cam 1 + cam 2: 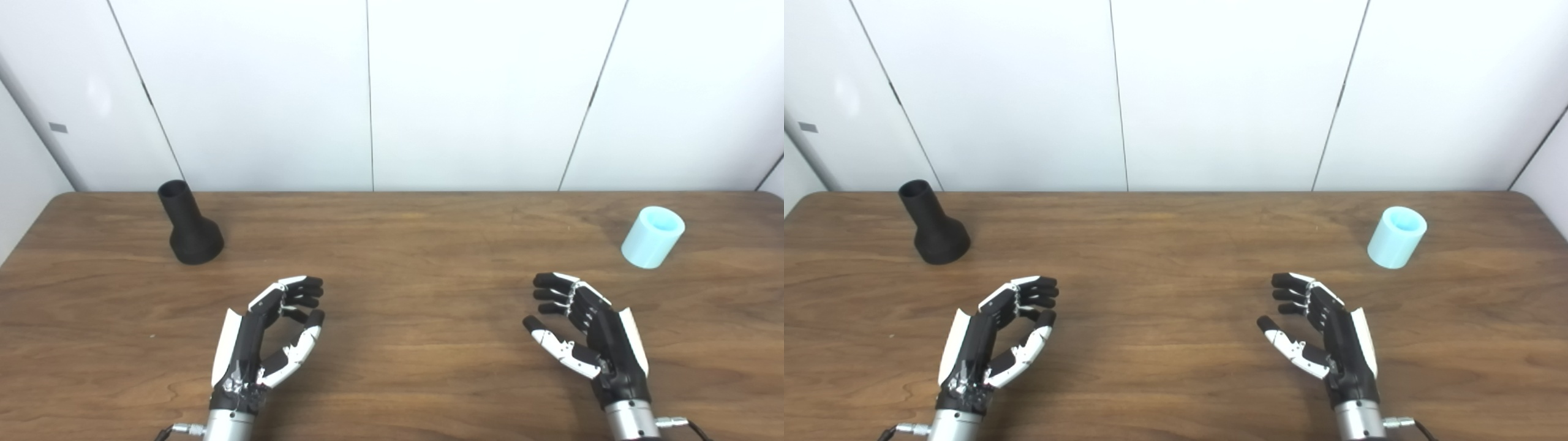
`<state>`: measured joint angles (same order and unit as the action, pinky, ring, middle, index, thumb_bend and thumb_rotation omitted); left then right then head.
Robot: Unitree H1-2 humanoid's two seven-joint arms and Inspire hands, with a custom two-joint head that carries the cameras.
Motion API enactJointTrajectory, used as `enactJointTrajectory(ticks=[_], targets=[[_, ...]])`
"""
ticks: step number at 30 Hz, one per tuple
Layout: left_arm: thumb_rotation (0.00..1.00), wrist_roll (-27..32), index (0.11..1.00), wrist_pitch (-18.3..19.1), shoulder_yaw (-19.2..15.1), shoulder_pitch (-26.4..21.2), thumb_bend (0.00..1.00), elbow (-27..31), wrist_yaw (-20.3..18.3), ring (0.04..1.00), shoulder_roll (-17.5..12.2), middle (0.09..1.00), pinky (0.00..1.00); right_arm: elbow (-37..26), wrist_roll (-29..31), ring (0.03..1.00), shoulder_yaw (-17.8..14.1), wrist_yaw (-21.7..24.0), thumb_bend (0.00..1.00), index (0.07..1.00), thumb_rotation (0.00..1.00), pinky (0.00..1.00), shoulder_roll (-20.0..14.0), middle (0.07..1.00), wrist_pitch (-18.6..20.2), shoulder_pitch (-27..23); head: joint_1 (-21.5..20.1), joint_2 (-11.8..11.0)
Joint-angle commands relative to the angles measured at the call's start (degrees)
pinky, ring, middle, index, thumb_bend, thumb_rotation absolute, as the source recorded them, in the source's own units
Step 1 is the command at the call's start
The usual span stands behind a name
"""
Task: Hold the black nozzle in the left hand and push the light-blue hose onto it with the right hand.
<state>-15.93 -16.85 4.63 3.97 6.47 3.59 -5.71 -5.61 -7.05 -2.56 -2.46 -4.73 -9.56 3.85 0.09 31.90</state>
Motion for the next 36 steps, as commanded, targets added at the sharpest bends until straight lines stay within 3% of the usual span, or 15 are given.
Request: enactJointTrajectory(ticks=[1,15,19,21,25,27,29,31,36], targets=[[0.19,-0.7,0.682,-1.8,0.5,1.2,0.26,-2.7,0.4,0.636,0.3,0.674,0.54,-1.7,0.5,0.695,-0.3,-0.2,0.27,0.679,0.04,0.62,-0.1,0.717,-1.2,-0.6,0.1,0.1],[0.21,-0.7,0.680,-1.6,0.1,1.0,0.25,-3.0,0.7,0.630,0.4,0.672,0.53,-1.2,0.3,0.698,-0.2,-0.4,0.27,0.678,0.05,0.63,0.1,0.719,-1.5,-0.7,0.0,-0.2],[0.21,0.1,0.689,-1.1,-1.5,0.7,0.29,-4.1,1.8,0.587,0.6,0.646,0.45,0.0,-0.2,0.694,0.3,-0.4,0.27,0.678,0.03,0.62,0.4,0.717,-2.9,-1.3,-0.9,-0.7],[0.22,0.6,0.699,-0.3,-2.4,0.6,0.33,-4.3,2.0,0.613,0.9,0.659,0.47,0.6,-0.5,0.694,0.6,-0.5,0.26,0.681,0.01,0.61,0.4,0.718,-3.7,-1.6,-1.2,-0.7],[0.31,0.4,0.720,5.2,-5.1,0.7,0.47,-2.4,2.8,0.703,1.5,0.723,0.61,1.9,-2.1,0.675,0.8,-1.5,0.26,0.671,0.05,0.58,0.7,0.704,-4.7,-2.1,-1.6,-1.5],[0.31,1.5,0.736,6.8,-6.6,0.5,0.52,-1.8,3.0,0.730,1.6,0.748,0.64,2.3,-2.3,0.682,0.9,-1.7,0.27,0.678,0.07,0.59,0.8,0.711,-4.8,-2.3,-1.5,-1.5],[0.23,4.5,0.760,7.7,-8.4,-0.1,0.58,-1.8,2.8,0.769,1.6,0.782,0.67,2.8,-2.6,0.673,0.8,-2.0,0.27,0.672,0.06,0.58,0.8,0.703,-5.2,-2.6,-1.0,-1.6],[0.21,4.7,0.802,7.7,-9.8,-0.8,0.64,-2.7,3.5,0.814,1.1,0.822,0.72,3.2,-2.7,0.669,0.7,-2.0,0.26,0.671,0.04,0.58,0.6,0.700,-5.4,-2.8,0.0,-1.9],[0.27,2.5,0.909,3.2,-12.5,-2.8,0.75,-9.3,6.8,0.904,-1.5,0.911,0.88,3.7,-2.6,0.668,0.5,-2.1,0.26,0.669,0.04,0.59,-0.3,0.698,-5.7,-2.9,2.2,-2.2]])
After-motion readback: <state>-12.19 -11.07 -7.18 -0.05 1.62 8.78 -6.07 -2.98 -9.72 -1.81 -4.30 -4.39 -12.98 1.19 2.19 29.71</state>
